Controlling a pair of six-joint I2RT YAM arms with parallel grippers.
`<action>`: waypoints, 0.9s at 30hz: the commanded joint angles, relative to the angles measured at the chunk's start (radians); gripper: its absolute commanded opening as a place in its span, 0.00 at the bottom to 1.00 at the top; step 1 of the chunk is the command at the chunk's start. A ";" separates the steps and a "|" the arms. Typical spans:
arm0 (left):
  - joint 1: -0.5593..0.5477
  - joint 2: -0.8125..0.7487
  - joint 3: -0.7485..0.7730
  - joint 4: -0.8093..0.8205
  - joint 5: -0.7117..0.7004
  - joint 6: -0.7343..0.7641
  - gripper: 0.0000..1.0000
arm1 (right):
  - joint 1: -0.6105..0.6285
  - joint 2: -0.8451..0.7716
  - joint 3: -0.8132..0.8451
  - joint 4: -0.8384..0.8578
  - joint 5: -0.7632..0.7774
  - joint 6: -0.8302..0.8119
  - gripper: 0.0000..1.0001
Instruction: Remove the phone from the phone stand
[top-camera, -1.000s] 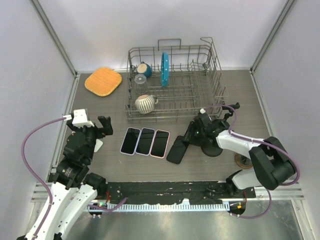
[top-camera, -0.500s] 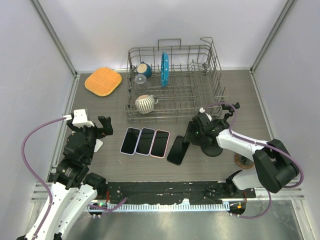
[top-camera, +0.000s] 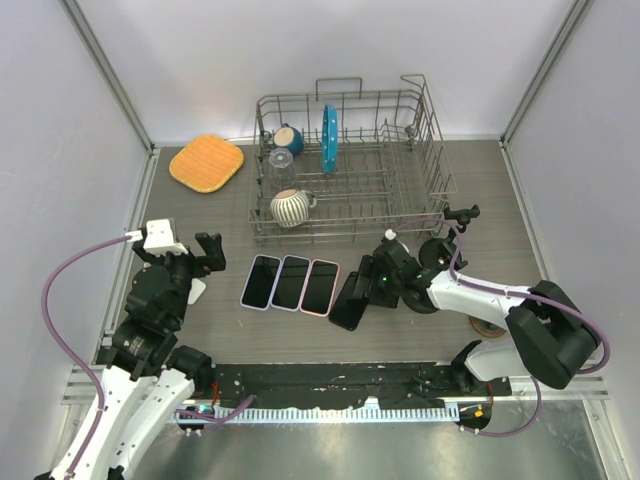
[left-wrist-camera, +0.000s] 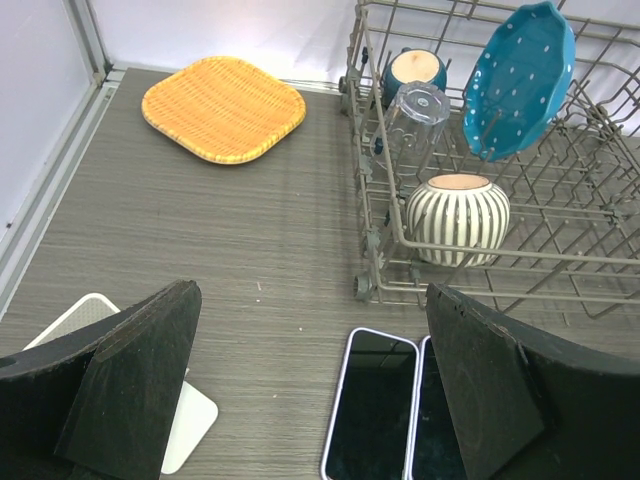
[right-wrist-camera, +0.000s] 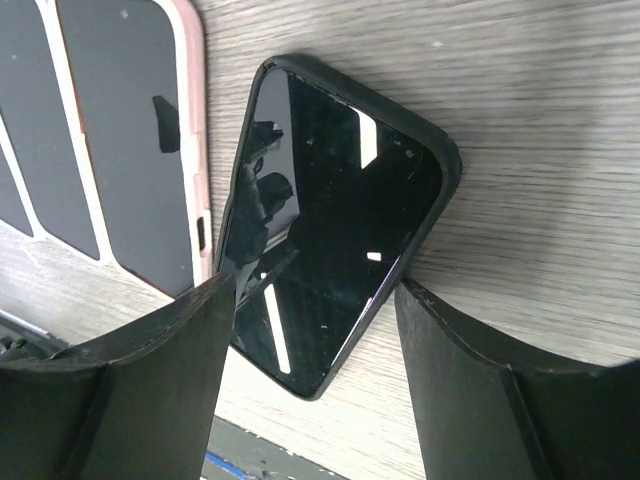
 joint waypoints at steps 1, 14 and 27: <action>0.005 -0.012 0.001 0.042 0.015 -0.010 1.00 | 0.028 0.047 -0.007 0.093 -0.049 0.052 0.68; 0.005 -0.020 -0.001 0.042 0.015 -0.013 1.00 | 0.031 0.188 0.121 0.189 0.045 0.019 0.65; 0.005 -0.015 -0.001 0.041 0.010 -0.011 1.00 | 0.033 0.078 0.164 0.006 0.213 -0.176 0.68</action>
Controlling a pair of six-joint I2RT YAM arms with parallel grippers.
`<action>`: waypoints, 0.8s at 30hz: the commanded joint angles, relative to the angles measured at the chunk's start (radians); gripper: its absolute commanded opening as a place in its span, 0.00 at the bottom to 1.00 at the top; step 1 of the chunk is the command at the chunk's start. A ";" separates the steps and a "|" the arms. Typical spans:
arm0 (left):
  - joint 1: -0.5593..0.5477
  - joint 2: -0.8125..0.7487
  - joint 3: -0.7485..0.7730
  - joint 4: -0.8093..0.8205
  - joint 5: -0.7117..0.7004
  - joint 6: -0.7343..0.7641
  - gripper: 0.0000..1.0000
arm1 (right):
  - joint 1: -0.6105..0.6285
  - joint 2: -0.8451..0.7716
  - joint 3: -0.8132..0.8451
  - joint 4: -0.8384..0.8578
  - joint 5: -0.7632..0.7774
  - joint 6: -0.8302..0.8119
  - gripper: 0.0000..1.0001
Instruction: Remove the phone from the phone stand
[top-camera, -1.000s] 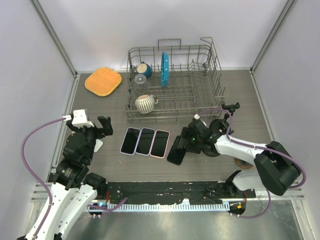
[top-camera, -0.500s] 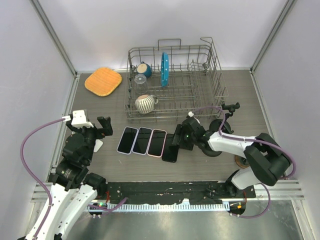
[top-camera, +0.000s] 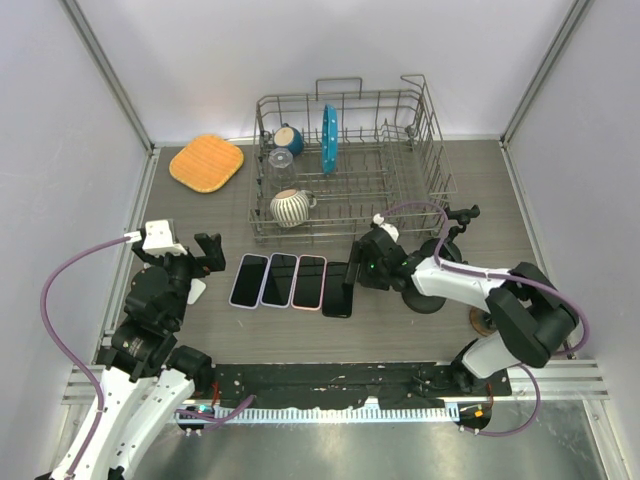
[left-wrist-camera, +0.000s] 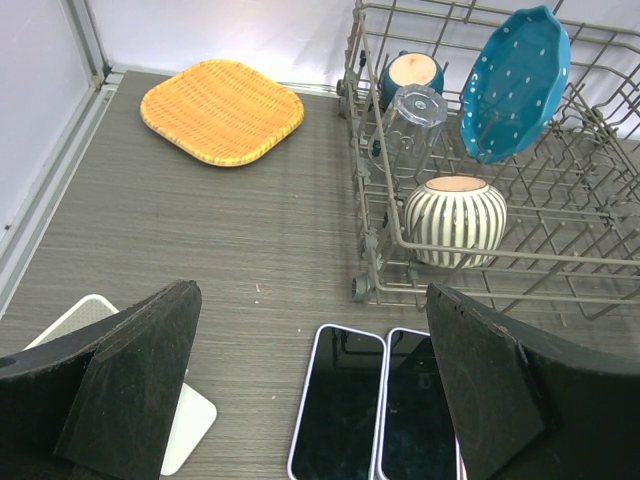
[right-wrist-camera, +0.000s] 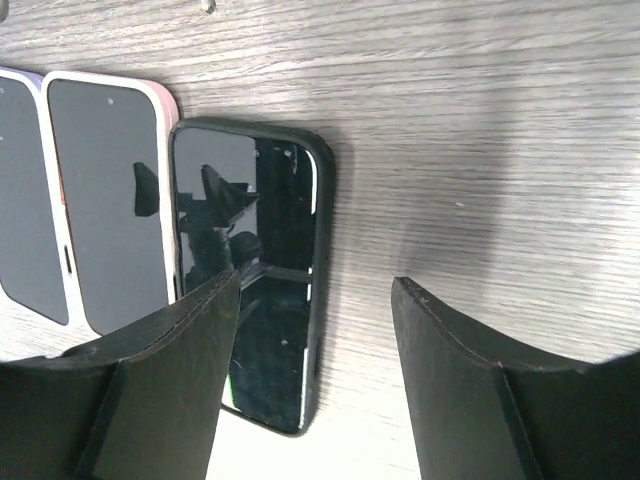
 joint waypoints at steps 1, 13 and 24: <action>0.005 -0.005 0.001 0.041 0.003 -0.012 1.00 | 0.008 -0.107 0.022 -0.108 0.078 -0.111 0.68; 0.005 -0.004 -0.001 0.042 -0.006 -0.010 1.00 | 0.172 -0.136 -0.020 -0.147 -0.063 -0.099 0.67; 0.005 -0.002 -0.001 0.041 -0.006 -0.012 1.00 | 0.235 -0.032 -0.006 -0.092 -0.065 -0.074 0.66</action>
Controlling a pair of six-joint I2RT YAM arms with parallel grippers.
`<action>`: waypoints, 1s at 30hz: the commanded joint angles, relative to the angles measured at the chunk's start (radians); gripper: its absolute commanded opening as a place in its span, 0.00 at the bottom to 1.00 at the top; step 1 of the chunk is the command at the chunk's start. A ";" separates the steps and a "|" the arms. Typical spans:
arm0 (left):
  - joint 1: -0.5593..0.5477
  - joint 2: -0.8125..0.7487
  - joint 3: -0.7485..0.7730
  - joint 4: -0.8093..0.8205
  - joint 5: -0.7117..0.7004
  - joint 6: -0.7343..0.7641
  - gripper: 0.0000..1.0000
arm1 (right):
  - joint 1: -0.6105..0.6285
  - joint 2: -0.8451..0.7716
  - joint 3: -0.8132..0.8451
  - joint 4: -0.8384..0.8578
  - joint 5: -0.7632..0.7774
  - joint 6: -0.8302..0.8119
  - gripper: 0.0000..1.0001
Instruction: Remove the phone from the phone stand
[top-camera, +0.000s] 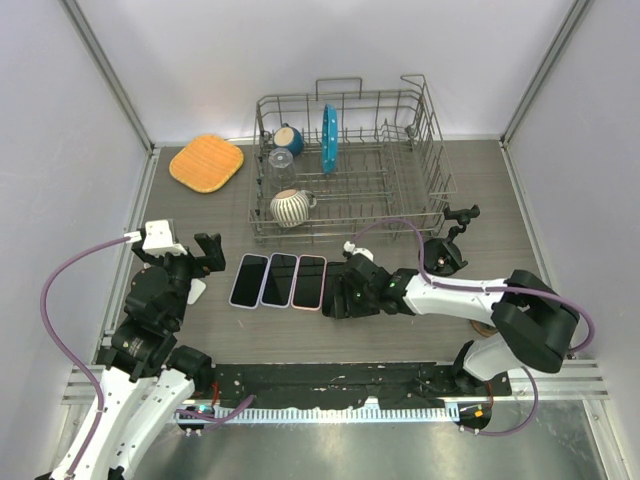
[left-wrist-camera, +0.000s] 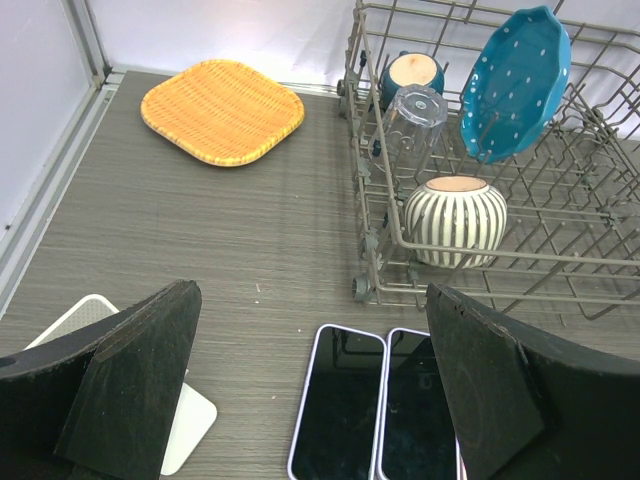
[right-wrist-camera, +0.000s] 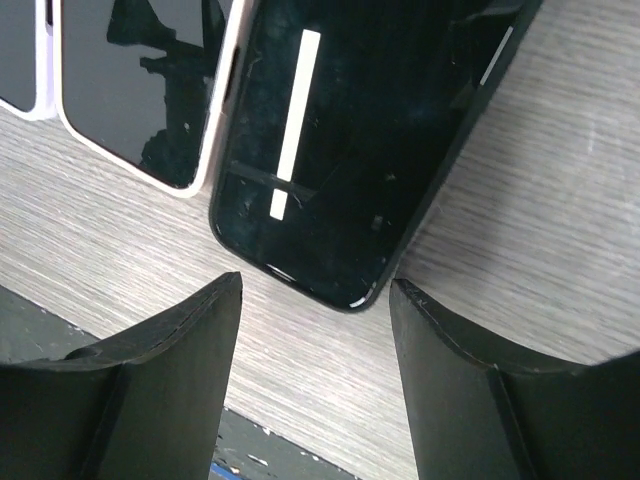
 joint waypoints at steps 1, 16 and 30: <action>0.005 -0.002 -0.001 0.041 -0.005 -0.010 1.00 | 0.008 0.037 0.033 0.056 -0.014 0.001 0.66; 0.005 -0.022 -0.001 0.046 -0.020 -0.010 1.00 | 0.014 -0.034 0.197 -0.135 0.205 -0.140 0.67; 0.038 -0.156 -0.013 0.075 -0.102 -0.004 1.00 | -0.110 -0.173 0.453 -0.154 0.683 -0.404 0.98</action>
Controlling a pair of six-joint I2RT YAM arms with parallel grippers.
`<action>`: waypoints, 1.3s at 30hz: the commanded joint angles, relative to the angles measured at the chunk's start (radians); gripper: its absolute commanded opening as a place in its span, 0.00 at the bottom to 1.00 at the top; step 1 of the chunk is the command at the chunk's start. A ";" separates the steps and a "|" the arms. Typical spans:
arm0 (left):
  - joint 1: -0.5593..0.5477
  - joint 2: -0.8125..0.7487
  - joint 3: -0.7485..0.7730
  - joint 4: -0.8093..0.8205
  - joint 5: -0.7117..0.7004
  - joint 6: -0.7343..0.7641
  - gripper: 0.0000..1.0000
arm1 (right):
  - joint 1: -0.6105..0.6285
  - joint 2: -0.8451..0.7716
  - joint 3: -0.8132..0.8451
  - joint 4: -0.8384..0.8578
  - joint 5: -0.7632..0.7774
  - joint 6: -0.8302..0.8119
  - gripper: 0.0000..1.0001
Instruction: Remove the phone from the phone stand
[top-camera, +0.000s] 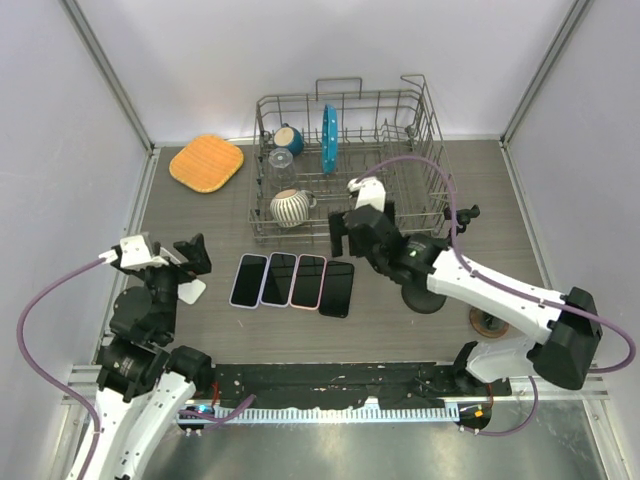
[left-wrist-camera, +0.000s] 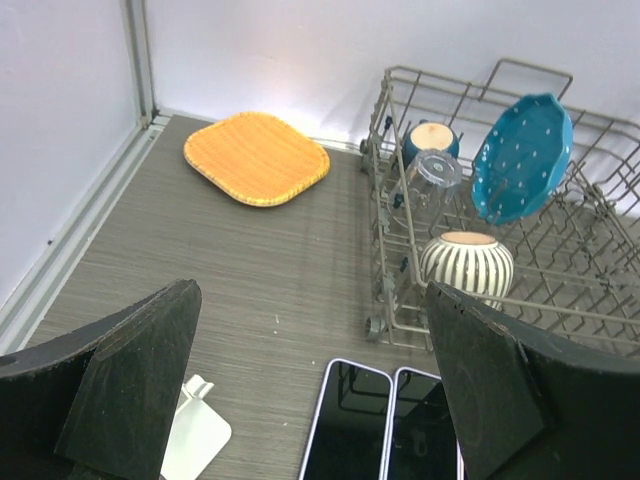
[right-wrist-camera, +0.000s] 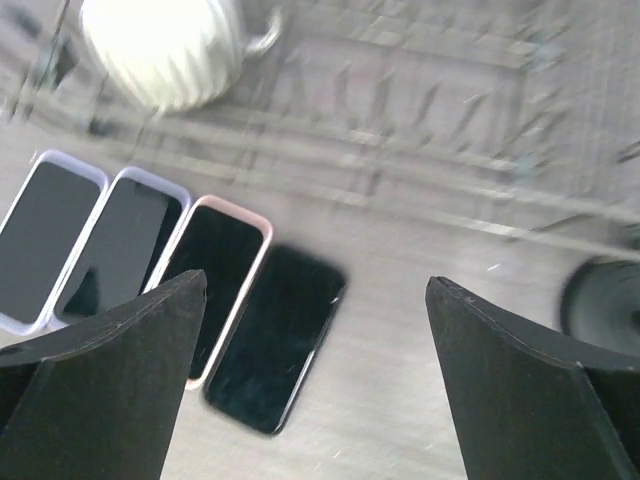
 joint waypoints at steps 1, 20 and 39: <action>0.012 -0.061 -0.009 0.072 -0.051 -0.005 1.00 | -0.137 -0.067 0.075 0.019 0.190 -0.084 0.98; 0.014 -0.316 0.111 -0.006 -0.189 0.052 1.00 | -0.449 -0.943 -0.209 0.098 0.630 -0.198 1.00; 0.014 -0.322 0.152 -0.063 -0.285 -0.052 1.00 | -0.449 -1.272 -0.512 0.321 0.470 -0.286 0.99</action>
